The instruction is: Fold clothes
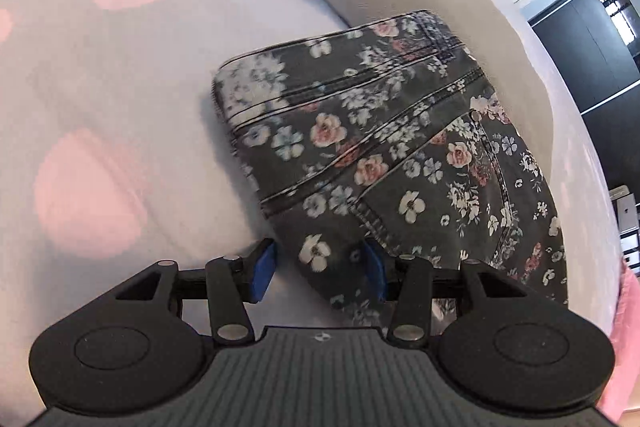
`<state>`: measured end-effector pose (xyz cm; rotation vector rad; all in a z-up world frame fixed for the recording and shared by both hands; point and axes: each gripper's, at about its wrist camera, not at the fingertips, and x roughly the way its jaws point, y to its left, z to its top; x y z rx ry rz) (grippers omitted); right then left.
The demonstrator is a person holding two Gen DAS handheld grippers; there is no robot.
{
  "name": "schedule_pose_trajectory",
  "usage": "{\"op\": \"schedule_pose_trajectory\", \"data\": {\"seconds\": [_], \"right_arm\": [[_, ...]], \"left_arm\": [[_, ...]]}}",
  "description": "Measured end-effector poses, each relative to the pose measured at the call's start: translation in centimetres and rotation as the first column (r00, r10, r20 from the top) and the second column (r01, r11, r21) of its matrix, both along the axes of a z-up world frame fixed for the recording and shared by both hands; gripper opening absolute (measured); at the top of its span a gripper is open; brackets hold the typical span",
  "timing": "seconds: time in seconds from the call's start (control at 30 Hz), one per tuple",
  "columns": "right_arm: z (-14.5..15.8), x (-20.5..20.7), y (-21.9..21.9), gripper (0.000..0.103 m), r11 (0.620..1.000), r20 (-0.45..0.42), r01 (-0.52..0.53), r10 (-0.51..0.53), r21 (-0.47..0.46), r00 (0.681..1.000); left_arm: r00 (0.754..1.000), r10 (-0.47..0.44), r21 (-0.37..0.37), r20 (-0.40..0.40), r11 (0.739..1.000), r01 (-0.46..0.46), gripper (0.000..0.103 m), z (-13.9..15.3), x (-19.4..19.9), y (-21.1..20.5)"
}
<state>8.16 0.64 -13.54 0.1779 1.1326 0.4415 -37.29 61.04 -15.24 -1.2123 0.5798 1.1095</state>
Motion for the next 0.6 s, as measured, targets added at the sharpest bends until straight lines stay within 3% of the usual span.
{"op": "schedule_pose_trajectory", "data": {"seconds": [0.27,0.5,0.53,0.57,0.6], "right_arm": [[-2.6,3.7,2.1,0.048,0.989,-0.041,0.132,-0.130,0.058,0.991],[-4.4,6.6,2.2,0.048,0.942,-0.100,0.295,-0.281,0.163,0.954],[-4.6,7.0,2.3,0.046,0.937,-0.097,0.304,-0.291,0.170,0.952],[-4.8,7.2,2.3,0.034,0.935,-0.087,0.311,-0.300,0.171,0.950],[-5.0,7.4,2.4,0.030,0.933,-0.079,0.315,-0.305,0.174,0.949]], "left_arm": [[0.998,0.029,0.025,-0.064,0.999,-0.028,0.042,-0.1,1.8,0.1],[0.998,0.060,0.019,-0.027,0.998,-0.060,0.033,-0.7,1.5,0.5],[0.998,0.069,0.012,-0.016,0.998,-0.068,0.030,-0.7,1.4,0.6],[0.997,0.077,0.006,-0.006,0.997,-0.077,0.029,-0.7,1.2,0.7],[0.997,0.082,0.002,0.001,0.997,-0.082,0.026,-0.7,1.0,0.7]]}}
